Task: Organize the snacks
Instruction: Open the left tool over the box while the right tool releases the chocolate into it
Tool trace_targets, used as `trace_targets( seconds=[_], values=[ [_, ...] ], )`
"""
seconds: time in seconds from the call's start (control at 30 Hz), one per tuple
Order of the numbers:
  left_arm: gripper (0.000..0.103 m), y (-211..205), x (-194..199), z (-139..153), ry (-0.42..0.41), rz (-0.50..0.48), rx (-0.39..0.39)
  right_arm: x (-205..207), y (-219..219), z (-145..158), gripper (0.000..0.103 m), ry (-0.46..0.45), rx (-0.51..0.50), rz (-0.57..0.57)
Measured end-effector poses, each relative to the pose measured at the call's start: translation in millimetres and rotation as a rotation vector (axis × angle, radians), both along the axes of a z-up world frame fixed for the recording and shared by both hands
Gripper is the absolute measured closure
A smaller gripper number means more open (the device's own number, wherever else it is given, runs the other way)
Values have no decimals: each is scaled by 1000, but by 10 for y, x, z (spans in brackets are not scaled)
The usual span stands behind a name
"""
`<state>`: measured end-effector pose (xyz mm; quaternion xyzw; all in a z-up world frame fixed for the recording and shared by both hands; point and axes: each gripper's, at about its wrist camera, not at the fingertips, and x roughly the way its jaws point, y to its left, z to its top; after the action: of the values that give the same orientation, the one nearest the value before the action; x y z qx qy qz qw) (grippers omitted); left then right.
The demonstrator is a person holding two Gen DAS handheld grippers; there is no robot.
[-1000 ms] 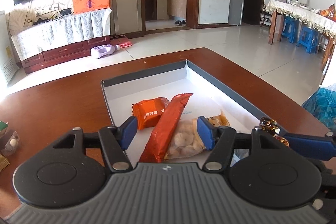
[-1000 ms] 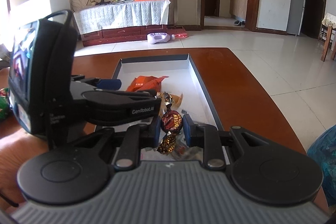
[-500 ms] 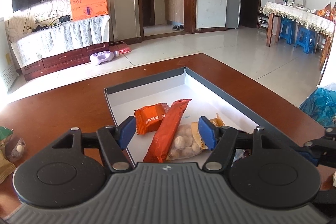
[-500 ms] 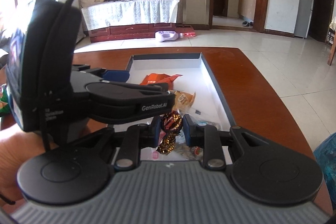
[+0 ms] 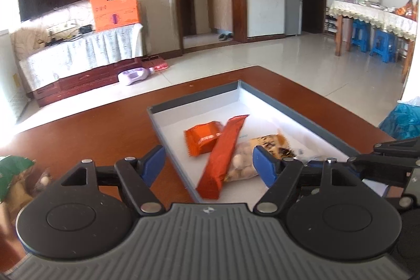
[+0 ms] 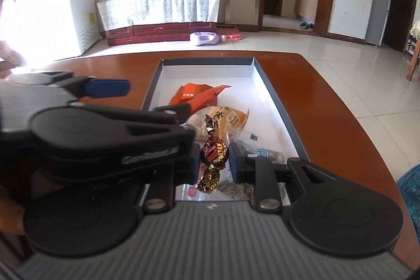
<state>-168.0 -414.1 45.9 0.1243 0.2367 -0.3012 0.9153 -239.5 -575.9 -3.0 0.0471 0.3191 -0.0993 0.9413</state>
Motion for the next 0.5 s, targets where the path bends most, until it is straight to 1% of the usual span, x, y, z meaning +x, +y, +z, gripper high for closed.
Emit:
trace_targets(
  seconds=[0.13, 0.2, 0.27, 0.33, 0.5],
  values=[
    [25, 117, -72, -6, -25, 49, 20, 22, 29, -54, 77, 6, -31, -15],
    [25, 179, -90, -1, -22, 64, 23, 25, 29, -65, 77, 12, -37, -19],
    [25, 258, -117, 16, -37, 79, 32, 21, 30, -67, 77, 14, -37, -24],
    [25, 328, -140, 27, -38, 79, 38, 13, 33, -69, 77, 12, -37, -31],
    [26, 440, -289, 3, -53, 65, 88, 10, 50, -59, 77, -17, -21, -49]
  ],
)
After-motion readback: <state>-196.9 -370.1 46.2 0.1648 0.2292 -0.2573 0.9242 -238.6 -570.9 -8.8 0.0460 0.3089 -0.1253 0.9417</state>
